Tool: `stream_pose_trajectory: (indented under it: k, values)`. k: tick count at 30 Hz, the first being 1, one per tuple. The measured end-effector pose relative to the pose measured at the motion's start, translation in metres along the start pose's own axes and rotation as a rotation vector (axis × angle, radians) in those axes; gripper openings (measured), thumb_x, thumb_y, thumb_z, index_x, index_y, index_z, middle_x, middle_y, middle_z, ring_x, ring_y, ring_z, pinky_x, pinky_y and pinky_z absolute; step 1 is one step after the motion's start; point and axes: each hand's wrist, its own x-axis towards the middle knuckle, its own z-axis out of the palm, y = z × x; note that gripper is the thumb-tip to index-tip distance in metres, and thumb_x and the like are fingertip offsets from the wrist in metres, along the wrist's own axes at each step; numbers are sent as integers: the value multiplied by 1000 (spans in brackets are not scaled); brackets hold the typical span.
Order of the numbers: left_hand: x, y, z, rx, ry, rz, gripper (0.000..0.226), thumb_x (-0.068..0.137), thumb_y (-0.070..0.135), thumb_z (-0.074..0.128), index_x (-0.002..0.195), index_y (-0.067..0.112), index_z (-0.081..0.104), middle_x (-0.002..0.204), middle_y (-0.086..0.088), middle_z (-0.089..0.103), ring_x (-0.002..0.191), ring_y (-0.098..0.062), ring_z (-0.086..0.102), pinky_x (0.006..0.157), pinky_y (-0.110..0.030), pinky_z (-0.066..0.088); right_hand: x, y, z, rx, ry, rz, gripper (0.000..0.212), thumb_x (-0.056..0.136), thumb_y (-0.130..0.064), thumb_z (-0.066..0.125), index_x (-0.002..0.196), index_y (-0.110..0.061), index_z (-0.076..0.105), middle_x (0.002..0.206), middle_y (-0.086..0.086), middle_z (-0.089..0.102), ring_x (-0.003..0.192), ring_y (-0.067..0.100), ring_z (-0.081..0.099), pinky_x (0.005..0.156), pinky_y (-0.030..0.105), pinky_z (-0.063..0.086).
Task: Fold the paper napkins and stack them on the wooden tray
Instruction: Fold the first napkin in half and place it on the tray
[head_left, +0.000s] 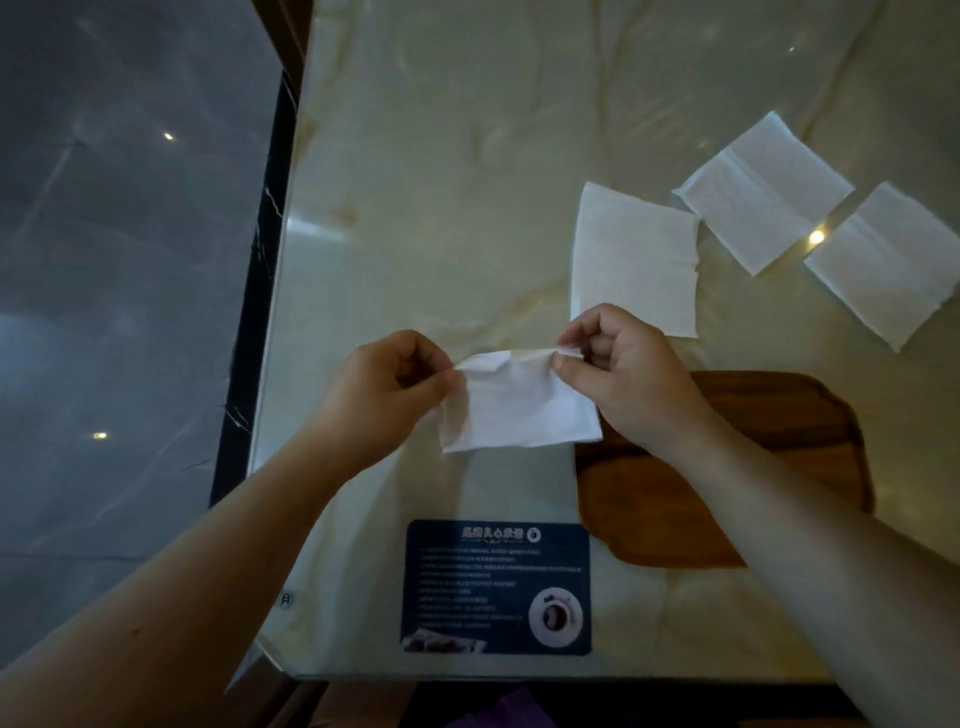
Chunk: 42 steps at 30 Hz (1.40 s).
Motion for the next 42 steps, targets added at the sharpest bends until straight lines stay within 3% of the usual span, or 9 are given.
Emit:
stream_pose_trajectory:
  k: [6,10,14,17,24,29,34,38,42]
  values:
    - [-3,16,34,-130,-99,-40,12,81,15,68,76,26,66,72,8,74,63,-14,71,59,-31,60,-34,21,-30,-4,37,89,18,83,-19,69,87,-32,58,88,-5,72,84,9,68,69,26,53]
    - [3,30,65,-58,-167,-12,7,83,18,67,80,24,64,70,4,72,60,-4,68,50,-14,52,-52,42,-53,-42,81,148,21,84,-18,70,88,-34,58,97,-5,71,94,10,68,76,30,57]
    - [7,43,98,32,-244,29,8,84,18,65,79,23,62,74,4,70,57,-2,66,51,-18,55,-67,60,-74,-100,149,150,26,83,-17,70,89,-39,57,92,-11,69,90,1,66,72,20,54]
    - [8,52,120,92,-301,49,11,84,20,66,76,26,60,73,2,69,53,-5,67,56,-29,60,-72,74,-88,-128,185,179,26,82,-17,70,89,-39,57,93,-11,69,90,1,66,76,24,54]
    - [14,65,159,181,-367,80,11,85,24,65,79,28,58,76,4,65,49,-2,65,43,-15,51,-84,99,-121,-153,260,231,28,81,-18,71,88,-40,57,90,-7,67,82,6,66,72,27,53]
    - [21,70,178,337,-374,138,7,85,24,62,81,28,58,81,2,64,65,-14,66,60,-34,60,-89,109,-139,-257,292,251,25,81,-19,69,90,-38,55,86,-4,63,73,14,63,63,25,48]
    - [24,75,180,537,-341,302,3,88,25,55,86,25,57,75,8,55,63,-4,52,52,-17,45,-88,110,-147,-523,218,203,26,78,-26,72,97,-30,54,79,-11,54,64,3,53,55,19,37]
    - [30,83,167,585,-305,403,10,87,32,56,89,23,56,80,3,61,67,-14,58,58,-30,53,-80,111,-157,-633,191,172,27,77,-43,67,96,-34,52,83,-14,48,65,2,50,52,22,34]
    - [61,92,144,695,-189,446,17,87,38,53,97,25,57,93,3,67,77,-20,63,65,-38,56,-40,99,-165,-622,186,119,22,78,-40,69,93,-30,56,82,-10,52,66,6,52,53,30,44]
